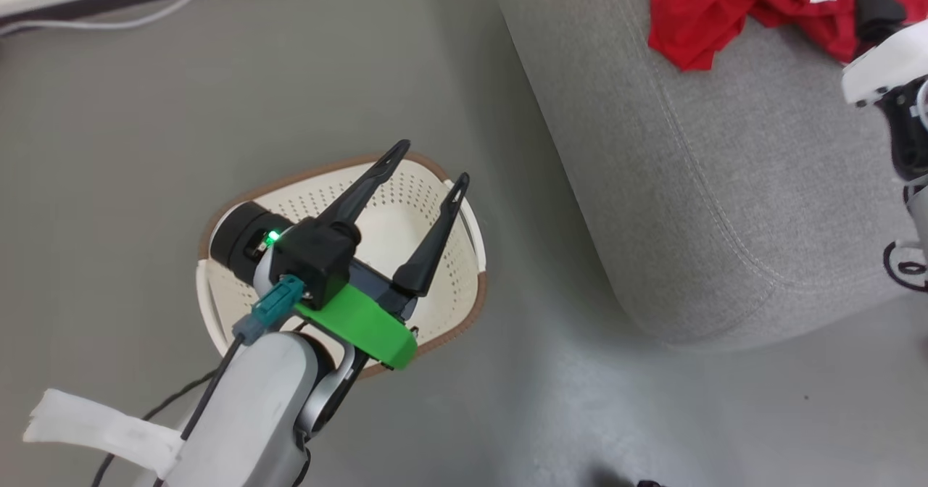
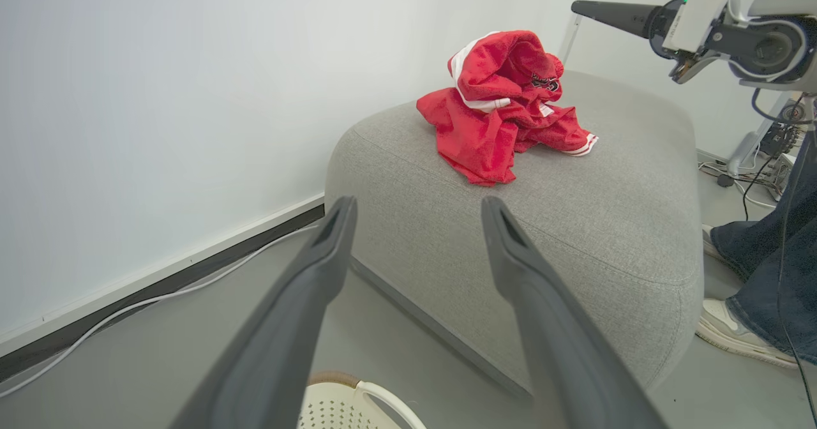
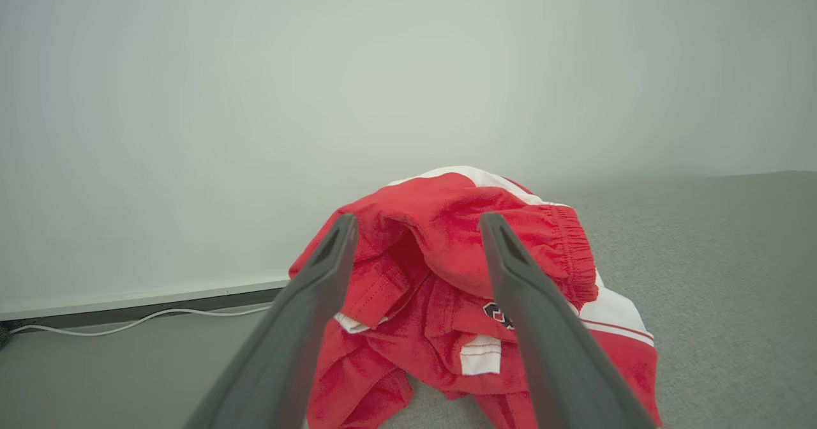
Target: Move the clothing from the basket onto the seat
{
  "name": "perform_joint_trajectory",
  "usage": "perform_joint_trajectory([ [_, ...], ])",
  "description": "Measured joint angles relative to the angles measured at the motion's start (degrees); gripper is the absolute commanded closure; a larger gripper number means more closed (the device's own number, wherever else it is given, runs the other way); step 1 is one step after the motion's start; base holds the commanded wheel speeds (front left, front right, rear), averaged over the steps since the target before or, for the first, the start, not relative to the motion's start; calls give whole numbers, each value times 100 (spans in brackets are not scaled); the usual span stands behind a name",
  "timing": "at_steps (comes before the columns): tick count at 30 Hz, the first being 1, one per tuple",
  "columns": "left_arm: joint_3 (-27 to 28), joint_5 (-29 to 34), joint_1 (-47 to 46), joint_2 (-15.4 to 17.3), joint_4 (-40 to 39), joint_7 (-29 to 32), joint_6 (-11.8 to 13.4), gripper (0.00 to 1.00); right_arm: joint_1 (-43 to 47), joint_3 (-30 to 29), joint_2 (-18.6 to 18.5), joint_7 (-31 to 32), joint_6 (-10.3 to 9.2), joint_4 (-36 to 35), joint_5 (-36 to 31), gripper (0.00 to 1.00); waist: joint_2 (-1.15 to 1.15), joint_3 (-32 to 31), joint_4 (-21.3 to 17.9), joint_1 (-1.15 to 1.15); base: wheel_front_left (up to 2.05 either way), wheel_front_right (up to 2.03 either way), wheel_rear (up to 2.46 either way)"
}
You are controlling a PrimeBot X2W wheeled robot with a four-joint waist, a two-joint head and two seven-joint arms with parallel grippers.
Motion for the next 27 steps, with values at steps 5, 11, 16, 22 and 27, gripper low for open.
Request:
perform_joint_trajectory([
  [5,197,-226,227,-42,257,-242,104,0,303,201,208,-15,53,-199,-44,0,0,-442,185,0,0,0,0],
  [11,495,-352,560,-44,475,-349,270,0,669,414,460,-54,55,-354,-126,0,0,-878,460,0,0,0,0],
  [16,835,-542,842,-36,636,-402,509,0,1007,476,672,-55,53,-447,-178,0,0,-1229,717,0,0,0,0],
  [22,1187,-598,1190,8,747,-452,762,0,1510,465,926,-56,-92,-598,-166,0,0,-1608,1037,0,0,0,0],
  [27,1510,-689,1514,108,808,-479,880,0,1891,520,1174,-56,-205,-748,-148,0,0,-1900,1263,0,0,0,0],
])
